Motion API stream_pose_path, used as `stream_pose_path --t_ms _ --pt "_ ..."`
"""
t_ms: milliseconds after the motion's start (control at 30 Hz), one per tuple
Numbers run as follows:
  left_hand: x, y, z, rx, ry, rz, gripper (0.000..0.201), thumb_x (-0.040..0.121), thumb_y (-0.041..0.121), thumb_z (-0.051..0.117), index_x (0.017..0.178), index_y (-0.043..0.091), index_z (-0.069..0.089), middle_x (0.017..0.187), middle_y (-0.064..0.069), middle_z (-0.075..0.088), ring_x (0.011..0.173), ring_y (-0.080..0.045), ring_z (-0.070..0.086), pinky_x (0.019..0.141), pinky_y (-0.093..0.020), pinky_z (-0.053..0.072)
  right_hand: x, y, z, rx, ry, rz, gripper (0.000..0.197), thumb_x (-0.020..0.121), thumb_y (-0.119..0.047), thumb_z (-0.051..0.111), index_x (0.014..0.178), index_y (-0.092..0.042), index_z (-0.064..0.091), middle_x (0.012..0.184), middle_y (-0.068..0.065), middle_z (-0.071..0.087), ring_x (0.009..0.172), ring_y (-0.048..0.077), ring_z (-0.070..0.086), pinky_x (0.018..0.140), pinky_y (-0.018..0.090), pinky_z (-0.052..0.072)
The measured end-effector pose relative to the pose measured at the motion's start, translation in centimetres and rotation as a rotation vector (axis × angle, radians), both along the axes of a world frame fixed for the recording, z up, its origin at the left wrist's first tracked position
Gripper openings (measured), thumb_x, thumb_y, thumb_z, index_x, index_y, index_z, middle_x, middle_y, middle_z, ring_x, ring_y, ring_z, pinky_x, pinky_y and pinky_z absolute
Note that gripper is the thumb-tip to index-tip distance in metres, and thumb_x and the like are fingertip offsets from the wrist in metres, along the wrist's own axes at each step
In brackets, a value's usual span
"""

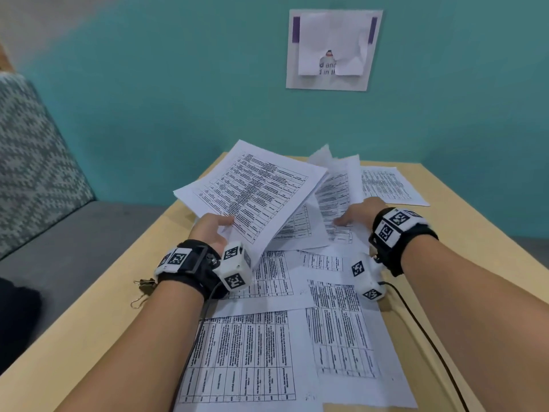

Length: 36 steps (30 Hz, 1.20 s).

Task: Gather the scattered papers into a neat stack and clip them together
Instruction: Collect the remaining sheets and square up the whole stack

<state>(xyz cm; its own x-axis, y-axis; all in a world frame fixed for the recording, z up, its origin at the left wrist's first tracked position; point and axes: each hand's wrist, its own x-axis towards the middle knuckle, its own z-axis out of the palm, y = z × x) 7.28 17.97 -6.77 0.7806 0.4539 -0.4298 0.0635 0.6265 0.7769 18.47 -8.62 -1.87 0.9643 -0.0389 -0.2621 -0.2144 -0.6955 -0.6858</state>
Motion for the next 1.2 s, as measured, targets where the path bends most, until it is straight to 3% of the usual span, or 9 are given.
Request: stream_pose_path --t_ms 133,233,400,533,633,767,900,1000,1200 --pt "-1.1 -1.2 0.8 0.033 0.003 -0.061 0.049 0.097 -0.003 0.052 0.143 0.011 0.046 0.125 -0.018 0.071 0.09 -0.036 0.073 0.047 -0.053 0.058 0.3 -1.2 0.6 0.16 -0.109 -0.144 0.067 0.077 -0.018 0.087 0.131 0.005 0.054 0.124 0.018 0.066 0.106 0.038 0.065 0.087 0.041 0.053" --pt "-1.1 -1.2 1.0 0.043 0.02 -0.102 0.052 0.097 -0.001 0.053 0.146 0.012 0.043 0.124 -0.018 0.071 0.089 -0.036 0.072 0.045 -0.054 0.057 0.7 -2.3 1.2 0.242 -0.2 -0.252 0.047 0.079 -0.019 0.085 0.114 0.002 0.061 0.106 0.014 0.069 0.088 0.032 0.063 0.079 0.037 0.052" --pt "-1.0 -1.3 0.9 0.049 0.022 -0.115 0.049 0.098 -0.002 0.053 0.144 0.013 0.047 0.127 -0.017 0.07 0.082 -0.035 0.073 0.039 -0.049 0.055 0.9 -4.0 2.4 0.46 -0.301 -0.428 0.049 0.083 -0.021 0.08 0.122 0.005 0.062 0.097 0.011 0.063 0.087 0.029 0.061 0.087 0.041 0.055" --pt "-0.9 -1.1 0.7 0.069 0.042 -0.14 0.05 0.098 0.0 0.054 0.146 0.008 0.04 0.114 -0.021 0.071 0.057 -0.04 0.074 0.038 -0.053 0.052 0.7 -5.3 4.0 0.598 -0.346 -0.544 0.068 0.087 -0.029 0.075 0.142 0.001 0.048 0.131 0.016 0.063 0.114 0.033 0.062 0.101 0.042 0.05" --pt "-0.8 -1.1 0.7 0.077 0.066 -0.14 0.047 0.098 0.002 0.056 0.144 0.003 0.042 0.125 -0.02 0.067 0.072 -0.04 0.073 0.034 -0.049 0.051 0.7 -6.1 5.4 0.693 -0.327 -0.63 0.072 0.087 -0.034 0.074 0.146 -0.005 0.044 0.143 0.01 0.057 0.121 0.027 0.06 0.093 0.031 0.045" --pt "0.0 -0.6 -0.1 -0.019 0.012 -0.081 0.063 0.096 -0.003 0.054 0.152 0.015 0.034 0.124 -0.019 0.069 0.078 -0.04 0.076 0.063 -0.064 0.058 1.2 -7.9 6.6 0.616 -0.317 -0.617 0.06 0.094 -0.032 0.066 0.146 -0.011 0.044 0.143 0.002 0.055 0.123 0.02 0.059 0.08 0.024 0.042" --pt "0.4 -0.2 -0.4 -0.016 0.003 -0.065 0.064 0.097 -0.005 0.053 0.155 0.012 0.03 0.118 -0.02 0.067 0.062 -0.038 0.075 0.05 -0.057 0.058 2.4 -9.8 7.6 0.104 -0.36 -0.431 0.061 0.095 -0.003 0.058 0.151 -0.013 0.036 0.146 0.022 0.046 0.126 0.043 0.051 0.095 0.043 0.047" --pt "0.6 -0.2 -0.6 -0.016 -0.007 -0.072 0.064 0.097 -0.007 0.052 0.155 0.012 0.031 0.121 -0.02 0.065 0.059 -0.038 0.075 0.049 -0.054 0.058 2.0 -10.7 9.0 -0.156 -0.404 -0.344 0.067 0.089 0.0 0.064 0.149 -0.012 0.037 0.141 0.028 0.049 0.125 0.052 0.049 0.1 0.057 0.047" --pt "2.1 0.1 -1.6 -0.021 -0.046 -0.02 0.066 0.091 -0.014 0.054 0.147 0.019 0.042 0.152 -0.014 0.047 0.109 -0.046 0.067 0.094 -0.072 0.048 2.7 -11.9 10.5 -0.241 -0.424 -0.299 0.062 0.085 -0.003 0.07 0.141 -0.007 0.043 0.13 0.027 0.057 0.119 0.051 0.056 0.098 0.054 0.046"
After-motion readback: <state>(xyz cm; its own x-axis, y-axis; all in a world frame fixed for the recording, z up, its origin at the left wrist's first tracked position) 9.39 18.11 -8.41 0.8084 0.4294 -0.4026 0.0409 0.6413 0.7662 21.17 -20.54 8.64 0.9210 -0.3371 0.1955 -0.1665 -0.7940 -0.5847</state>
